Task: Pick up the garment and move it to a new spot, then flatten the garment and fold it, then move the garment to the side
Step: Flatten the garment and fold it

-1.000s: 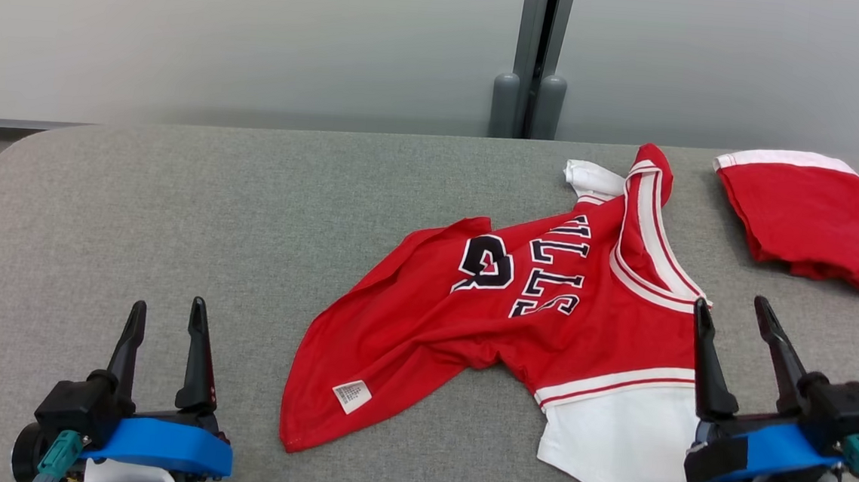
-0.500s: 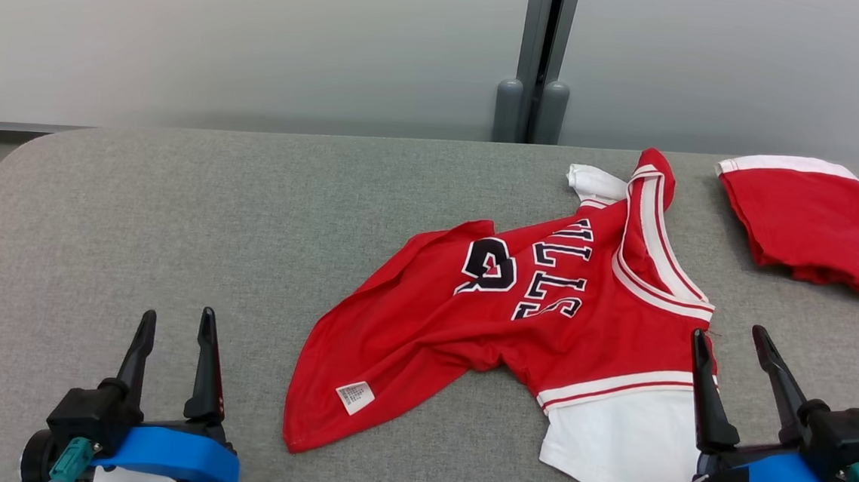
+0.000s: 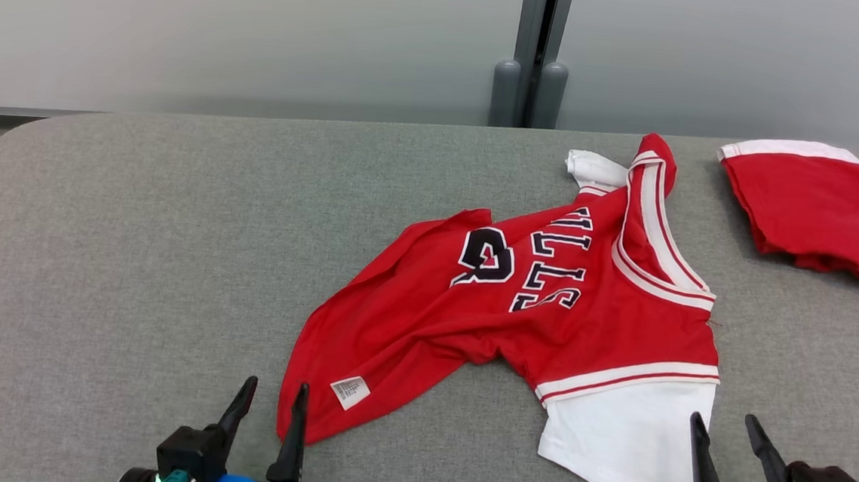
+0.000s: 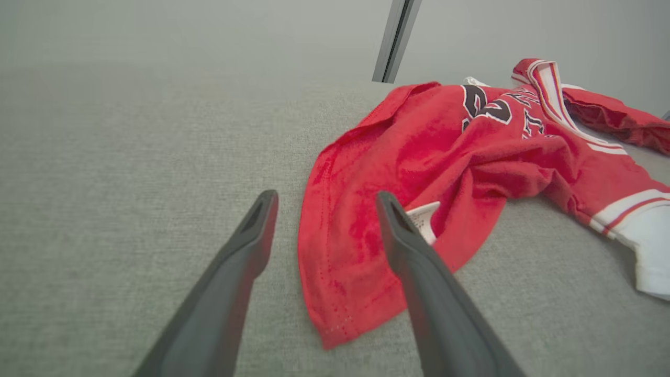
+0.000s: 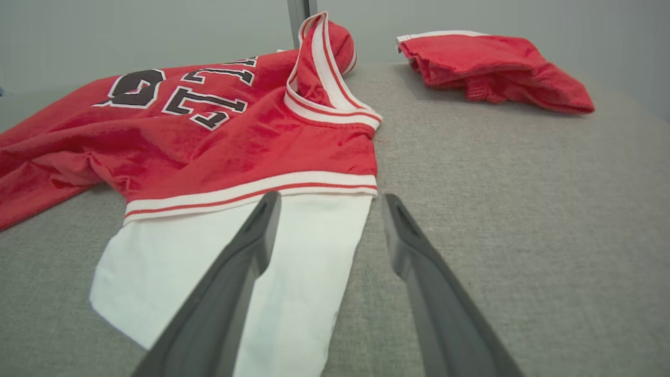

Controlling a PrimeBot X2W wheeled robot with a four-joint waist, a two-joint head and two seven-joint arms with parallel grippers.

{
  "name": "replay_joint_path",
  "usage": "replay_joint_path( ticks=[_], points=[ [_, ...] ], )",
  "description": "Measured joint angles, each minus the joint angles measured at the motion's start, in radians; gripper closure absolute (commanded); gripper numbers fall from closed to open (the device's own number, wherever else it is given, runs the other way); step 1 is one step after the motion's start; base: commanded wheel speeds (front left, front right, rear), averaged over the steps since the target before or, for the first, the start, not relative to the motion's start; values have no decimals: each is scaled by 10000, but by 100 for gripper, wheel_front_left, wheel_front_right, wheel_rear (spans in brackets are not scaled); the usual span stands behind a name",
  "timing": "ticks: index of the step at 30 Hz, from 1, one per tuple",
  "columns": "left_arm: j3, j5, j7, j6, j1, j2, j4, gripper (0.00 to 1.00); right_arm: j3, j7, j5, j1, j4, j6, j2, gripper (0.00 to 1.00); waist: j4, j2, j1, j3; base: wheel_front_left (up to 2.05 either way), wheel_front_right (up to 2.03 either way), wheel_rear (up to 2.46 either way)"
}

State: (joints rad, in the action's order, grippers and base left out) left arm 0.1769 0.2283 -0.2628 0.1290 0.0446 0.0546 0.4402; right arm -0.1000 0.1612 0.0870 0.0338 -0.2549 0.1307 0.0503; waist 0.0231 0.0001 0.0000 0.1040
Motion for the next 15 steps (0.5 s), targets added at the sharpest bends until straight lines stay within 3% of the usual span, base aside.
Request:
replay_joint_path(
  ticks=[15],
  points=[
    [1039,456,-2,2,-172,345,1269,0,376,272,476,307,-1687,0,-4,0,-33,0,0,286,0,0,0]
  ],
)
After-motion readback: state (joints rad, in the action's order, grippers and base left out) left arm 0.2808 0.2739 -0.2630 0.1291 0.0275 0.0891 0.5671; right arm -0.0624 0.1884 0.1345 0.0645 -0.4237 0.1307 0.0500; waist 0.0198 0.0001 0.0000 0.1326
